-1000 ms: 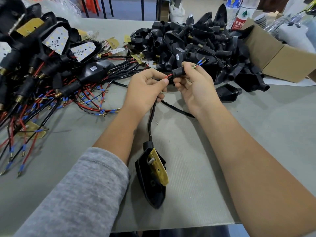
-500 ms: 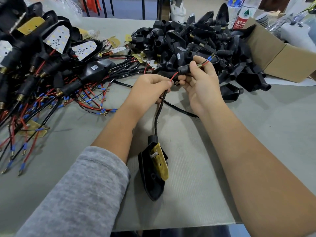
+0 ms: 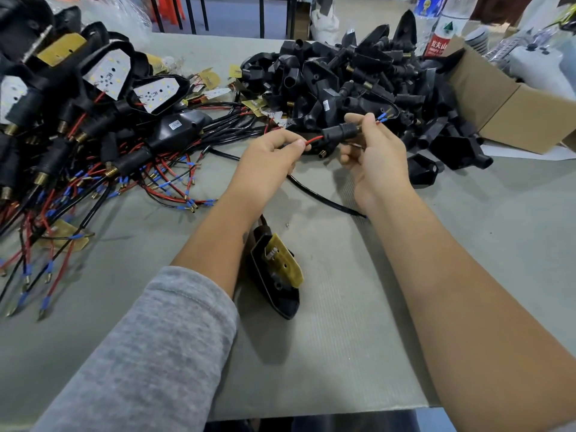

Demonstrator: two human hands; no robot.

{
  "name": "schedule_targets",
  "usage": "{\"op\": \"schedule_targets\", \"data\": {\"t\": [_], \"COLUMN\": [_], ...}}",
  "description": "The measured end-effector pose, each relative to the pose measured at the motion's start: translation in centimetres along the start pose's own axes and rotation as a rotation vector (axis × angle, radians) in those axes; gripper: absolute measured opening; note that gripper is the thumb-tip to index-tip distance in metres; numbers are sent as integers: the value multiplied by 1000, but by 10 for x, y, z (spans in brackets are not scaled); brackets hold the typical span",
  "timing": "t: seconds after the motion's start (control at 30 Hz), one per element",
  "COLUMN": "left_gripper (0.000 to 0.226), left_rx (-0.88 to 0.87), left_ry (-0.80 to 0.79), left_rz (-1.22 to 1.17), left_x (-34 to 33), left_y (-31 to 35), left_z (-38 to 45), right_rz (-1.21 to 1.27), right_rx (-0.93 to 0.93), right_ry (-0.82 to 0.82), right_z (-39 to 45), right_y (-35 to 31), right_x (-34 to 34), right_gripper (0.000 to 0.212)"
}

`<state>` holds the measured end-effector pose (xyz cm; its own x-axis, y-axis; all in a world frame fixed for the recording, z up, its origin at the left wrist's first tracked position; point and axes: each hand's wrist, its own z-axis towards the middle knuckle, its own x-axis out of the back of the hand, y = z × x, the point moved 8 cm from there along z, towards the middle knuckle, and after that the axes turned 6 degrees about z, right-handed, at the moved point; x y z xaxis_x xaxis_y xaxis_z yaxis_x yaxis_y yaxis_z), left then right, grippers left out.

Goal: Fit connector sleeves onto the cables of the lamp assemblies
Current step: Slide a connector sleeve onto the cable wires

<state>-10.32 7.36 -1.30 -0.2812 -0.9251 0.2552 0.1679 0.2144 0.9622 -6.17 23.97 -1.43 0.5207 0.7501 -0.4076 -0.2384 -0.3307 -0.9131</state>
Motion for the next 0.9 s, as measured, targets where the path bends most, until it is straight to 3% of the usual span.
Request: {"op": "schedule_targets", "data": {"t": [0.17, 0.73, 0.9], "left_gripper": [21, 9, 20], "left_rx": [-28, 87, 134], "left_ry": [28, 28, -28], "left_rz": [56, 9, -90], "left_x": [0, 2, -1], "left_y": [3, -6, -8], "left_z": [-3, 2, 2], "right_rz": [-92, -64, -43], "right_rx": [93, 160, 158], "right_ry": [105, 79, 79], "right_z": [1, -4, -6], "right_y": [-7, -14, -13], "right_x": [10, 4, 3], "right_gripper": [27, 27, 28]}}
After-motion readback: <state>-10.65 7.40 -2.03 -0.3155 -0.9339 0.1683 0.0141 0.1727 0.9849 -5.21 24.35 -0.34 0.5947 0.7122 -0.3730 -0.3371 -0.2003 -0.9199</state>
